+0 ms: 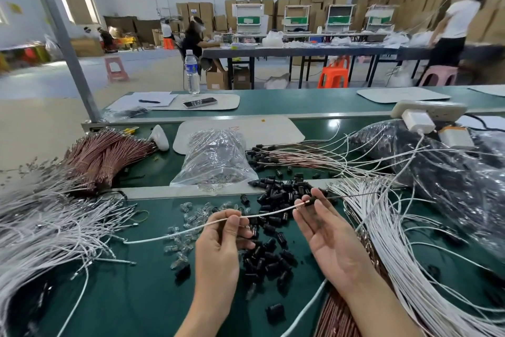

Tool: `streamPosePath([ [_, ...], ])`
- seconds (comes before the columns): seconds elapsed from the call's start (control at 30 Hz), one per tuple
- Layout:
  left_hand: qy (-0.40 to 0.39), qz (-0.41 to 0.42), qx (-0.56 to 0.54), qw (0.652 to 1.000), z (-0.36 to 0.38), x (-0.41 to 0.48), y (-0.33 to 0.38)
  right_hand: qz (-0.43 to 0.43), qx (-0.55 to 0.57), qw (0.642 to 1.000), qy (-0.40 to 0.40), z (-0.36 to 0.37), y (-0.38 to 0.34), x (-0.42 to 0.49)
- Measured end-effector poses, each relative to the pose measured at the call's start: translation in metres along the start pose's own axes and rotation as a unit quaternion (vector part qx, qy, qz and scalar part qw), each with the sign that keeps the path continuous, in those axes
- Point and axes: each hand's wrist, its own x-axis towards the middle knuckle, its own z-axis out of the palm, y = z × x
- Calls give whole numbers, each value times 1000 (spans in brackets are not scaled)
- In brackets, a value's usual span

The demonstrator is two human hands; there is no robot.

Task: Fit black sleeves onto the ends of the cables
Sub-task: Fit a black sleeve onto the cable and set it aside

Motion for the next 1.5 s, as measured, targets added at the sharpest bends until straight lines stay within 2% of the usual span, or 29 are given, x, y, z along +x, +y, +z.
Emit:
streamPosePath([
  [0.4,24,8,8,1000,-1,0,-1,10,-15,1000,-24,1,0,-1],
  [0.8,10,30,-8,999,-1,-4,3,45,-42,997,-54,5,5,-5],
  [0.97,-43,51,39,997,3,-11,1,55,-155,982,-93,10,21,-9],
  [1.13,-55,59,66,995,6,-14,0,31,-269,956,-109,13,30,-10],
  [1.3,-88,38,54,994,7,-15,5,16,-298,949,-101,8,32,-8],
  [1.5,-39,45,28,998,0,-10,8,5,-272,960,-72,10,25,-8],
])
